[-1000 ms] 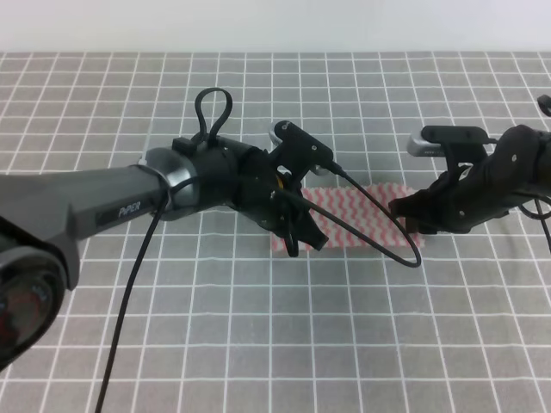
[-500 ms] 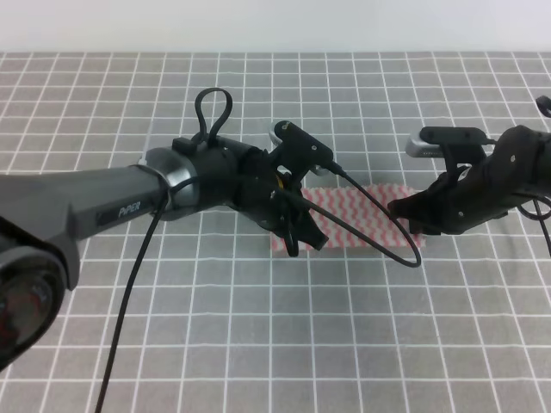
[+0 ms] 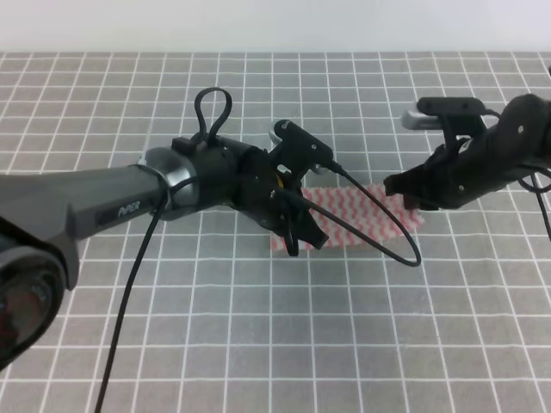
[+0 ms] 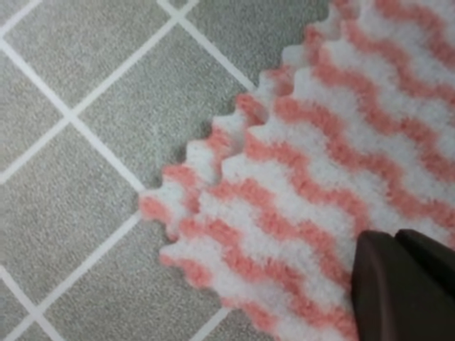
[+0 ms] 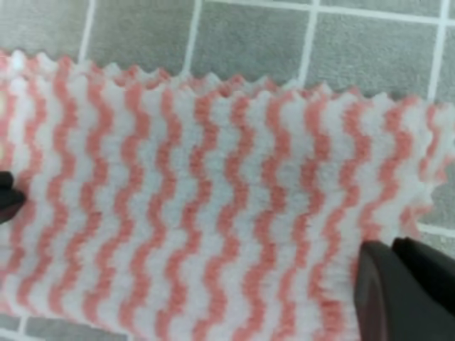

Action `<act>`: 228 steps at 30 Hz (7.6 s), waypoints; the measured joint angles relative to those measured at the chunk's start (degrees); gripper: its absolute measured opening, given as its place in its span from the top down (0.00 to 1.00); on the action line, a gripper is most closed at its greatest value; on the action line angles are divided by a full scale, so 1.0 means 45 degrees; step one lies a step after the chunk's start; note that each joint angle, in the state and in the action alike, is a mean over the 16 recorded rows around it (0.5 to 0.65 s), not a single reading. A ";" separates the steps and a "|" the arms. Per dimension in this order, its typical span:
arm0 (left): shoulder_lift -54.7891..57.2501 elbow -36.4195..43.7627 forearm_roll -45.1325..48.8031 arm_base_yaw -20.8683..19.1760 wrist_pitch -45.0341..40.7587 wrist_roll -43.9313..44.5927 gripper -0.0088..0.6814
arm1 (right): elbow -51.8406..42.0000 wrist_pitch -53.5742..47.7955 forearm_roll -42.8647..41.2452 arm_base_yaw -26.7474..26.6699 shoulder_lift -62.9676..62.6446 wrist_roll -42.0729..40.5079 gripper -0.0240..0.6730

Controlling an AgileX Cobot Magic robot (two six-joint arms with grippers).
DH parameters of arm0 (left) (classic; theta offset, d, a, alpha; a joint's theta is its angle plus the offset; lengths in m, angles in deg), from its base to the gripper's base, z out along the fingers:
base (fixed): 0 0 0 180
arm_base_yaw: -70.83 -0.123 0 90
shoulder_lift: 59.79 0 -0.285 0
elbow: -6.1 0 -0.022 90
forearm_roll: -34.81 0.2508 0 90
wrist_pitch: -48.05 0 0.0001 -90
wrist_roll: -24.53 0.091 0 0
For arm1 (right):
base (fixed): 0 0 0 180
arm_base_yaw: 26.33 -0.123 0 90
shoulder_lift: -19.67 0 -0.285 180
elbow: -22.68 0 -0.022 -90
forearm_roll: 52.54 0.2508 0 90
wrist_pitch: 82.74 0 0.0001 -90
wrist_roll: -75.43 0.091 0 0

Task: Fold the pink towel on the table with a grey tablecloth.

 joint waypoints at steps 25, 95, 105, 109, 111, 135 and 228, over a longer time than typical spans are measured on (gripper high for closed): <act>-0.3142 0.0000 0.0312 -0.1798 -0.1157 0.0000 0.99 | 0.0277 -0.0218 0.5424 -0.0406 -0.0032 -0.3924 0.99; -0.3921 0.0001 0.0103 -0.2157 -0.1703 0.0055 0.99 | 0.4068 -0.4676 0.6505 -0.1833 0.3132 -0.5271 0.99; -0.3921 0.0001 0.0131 -0.2157 -0.1711 0.0064 0.99 | 0.4096 -0.4579 0.5143 -0.1251 0.2508 -0.4970 0.99; -0.3921 0.0001 0.0140 -0.2157 -0.1714 0.0066 0.99 | 0.4094 -0.4563 0.4388 -0.0968 0.2501 -0.4707 0.99; -0.3921 0.0001 0.0140 -0.2157 -0.1718 0.0066 0.99 | 0.4095 -0.4557 0.4075 -0.0856 0.2538 -0.4576 0.99; -0.3915 0.0001 0.0062 -0.2157 -0.1661 0.0095 0.99 | 0.3861 -0.4636 0.3751 -0.1587 0.2434 -0.4297 0.99; -2.2555 1.1621 -0.0549 -0.2152 -0.5031 -0.2091 0.99 | -0.8631 0.2708 0.2973 -0.1254 -1.4178 -0.4304 0.99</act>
